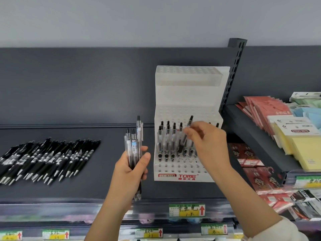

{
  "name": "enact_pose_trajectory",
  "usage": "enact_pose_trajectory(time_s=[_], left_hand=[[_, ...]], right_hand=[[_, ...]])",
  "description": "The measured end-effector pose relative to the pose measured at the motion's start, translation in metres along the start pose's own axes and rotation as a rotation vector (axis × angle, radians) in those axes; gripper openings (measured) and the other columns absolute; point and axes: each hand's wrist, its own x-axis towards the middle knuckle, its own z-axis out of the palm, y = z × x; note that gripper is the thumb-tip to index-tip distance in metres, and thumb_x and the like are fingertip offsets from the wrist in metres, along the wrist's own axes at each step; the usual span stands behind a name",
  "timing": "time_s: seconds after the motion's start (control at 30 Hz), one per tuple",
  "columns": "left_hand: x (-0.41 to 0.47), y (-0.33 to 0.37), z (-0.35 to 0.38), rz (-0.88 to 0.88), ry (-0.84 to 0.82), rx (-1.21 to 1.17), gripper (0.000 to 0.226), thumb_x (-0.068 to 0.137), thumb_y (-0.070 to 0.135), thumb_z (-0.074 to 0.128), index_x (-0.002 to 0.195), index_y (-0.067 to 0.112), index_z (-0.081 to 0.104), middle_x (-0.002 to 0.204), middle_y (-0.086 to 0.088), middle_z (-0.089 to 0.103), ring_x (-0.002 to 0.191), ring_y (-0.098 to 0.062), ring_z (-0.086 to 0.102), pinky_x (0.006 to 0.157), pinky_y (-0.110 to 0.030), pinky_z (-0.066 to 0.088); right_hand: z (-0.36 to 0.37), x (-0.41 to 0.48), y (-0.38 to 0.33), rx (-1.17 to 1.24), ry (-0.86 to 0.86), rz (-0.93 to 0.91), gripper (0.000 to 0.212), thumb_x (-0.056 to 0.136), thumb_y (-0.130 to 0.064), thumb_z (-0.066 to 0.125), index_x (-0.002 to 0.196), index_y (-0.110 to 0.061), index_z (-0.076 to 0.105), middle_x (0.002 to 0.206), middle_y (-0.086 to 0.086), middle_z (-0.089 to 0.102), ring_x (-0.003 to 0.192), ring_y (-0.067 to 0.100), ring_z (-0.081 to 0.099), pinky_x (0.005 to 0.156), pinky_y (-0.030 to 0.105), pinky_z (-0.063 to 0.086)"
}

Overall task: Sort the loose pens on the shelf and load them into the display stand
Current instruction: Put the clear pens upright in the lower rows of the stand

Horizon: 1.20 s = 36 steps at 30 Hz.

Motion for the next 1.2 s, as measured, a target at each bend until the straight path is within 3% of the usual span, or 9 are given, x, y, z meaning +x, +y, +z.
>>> enact_pose_trajectory(time_s=[0.07,0.17,0.43,0.53,0.73,0.9,0.97,1.07,1.2], left_hand=[[0.0,0.0,-0.002,-0.002,0.005,0.0,0.012,0.091,0.018,0.058,0.101,0.023,0.062,0.054,0.009,0.051,0.053,-0.005,0.048,0.05,-0.016,0.044],[-0.001,0.0,-0.005,-0.014,0.009,-0.008,0.012,0.09,0.019,0.058,0.101,0.023,0.063,0.054,0.007,0.05,0.053,-0.006,0.047,0.05,-0.016,0.044],[-0.002,0.0,-0.007,-0.035,-0.013,-0.009,0.016,0.09,0.023,0.058,0.104,0.027,0.063,0.054,0.006,0.05,0.053,-0.007,0.048,0.055,-0.022,0.043],[-0.005,0.003,-0.003,-0.041,-0.077,-0.012,0.016,0.09,0.02,0.059,0.103,0.026,0.065,0.053,0.006,0.051,0.052,-0.006,0.048,0.054,-0.019,0.044],[-0.011,0.007,0.012,-0.012,-0.239,0.082,0.011,0.081,0.013,0.069,0.09,0.013,0.063,0.054,0.003,0.058,0.051,-0.007,0.053,0.051,-0.018,0.046],[-0.012,0.008,0.018,-0.055,-0.286,0.057,0.02,0.078,0.018,0.068,0.095,0.01,0.061,0.062,-0.002,0.067,0.054,-0.011,0.061,0.053,-0.019,0.048],[-0.011,0.009,0.018,-0.093,-0.261,-0.007,0.027,0.078,0.024,0.063,0.1,0.009,0.06,0.07,-0.005,0.071,0.058,-0.014,0.064,0.053,-0.021,0.05],[-0.01,0.007,0.015,-0.123,-0.212,-0.01,0.018,0.086,0.021,0.059,0.1,0.01,0.06,0.079,-0.007,0.073,0.061,-0.016,0.067,0.054,-0.022,0.052],[-0.007,0.003,0.008,-0.059,-0.119,0.037,0.012,0.089,0.022,0.058,0.094,0.012,0.06,0.071,-0.003,0.069,0.053,-0.012,0.057,0.05,-0.019,0.046]], right_hand=[[0.005,-0.002,0.004,-0.091,-0.068,-0.008,0.019,0.09,-0.031,0.06,0.094,-0.014,0.069,0.073,-0.008,0.062,0.071,0.009,0.059,0.07,0.026,0.05],[0.012,-0.004,0.01,-0.199,-0.159,0.013,0.023,0.09,-0.039,0.057,0.097,-0.019,0.068,0.073,-0.008,0.064,0.068,0.01,0.06,0.068,0.032,0.052],[0.007,-0.006,0.01,-0.178,-0.186,0.088,0.023,0.086,-0.045,0.061,0.094,-0.025,0.069,0.076,-0.015,0.063,0.073,0.004,0.06,0.071,0.027,0.052],[0.0,-0.012,-0.001,-0.072,-0.132,0.088,0.02,0.084,-0.045,0.061,0.087,-0.026,0.067,0.075,-0.015,0.063,0.072,0.001,0.058,0.068,0.023,0.048],[0.006,-0.029,-0.024,0.294,-0.38,0.133,0.005,0.078,-0.037,0.069,0.078,-0.038,0.064,0.072,-0.021,0.066,0.07,-0.003,0.06,0.067,0.015,0.048],[0.006,-0.029,-0.02,0.482,-0.389,0.25,0.003,0.082,-0.019,0.068,0.082,-0.015,0.069,0.07,-0.005,0.067,0.065,0.004,0.062,0.059,0.018,0.05],[0.002,-0.028,-0.018,0.593,-0.383,0.338,0.004,0.083,-0.012,0.066,0.086,-0.011,0.069,0.07,-0.002,0.067,0.065,0.008,0.063,0.06,0.018,0.052],[-0.012,-0.022,-0.014,0.691,-0.282,0.391,0.009,0.083,-0.005,0.063,0.086,-0.012,0.068,0.069,0.0,0.07,0.064,0.009,0.065,0.062,0.018,0.054],[-0.032,-0.006,-0.006,0.498,0.004,0.287,0.007,0.082,-0.011,0.068,0.088,-0.012,0.067,0.069,0.0,0.07,0.064,0.012,0.068,0.063,0.021,0.056]])
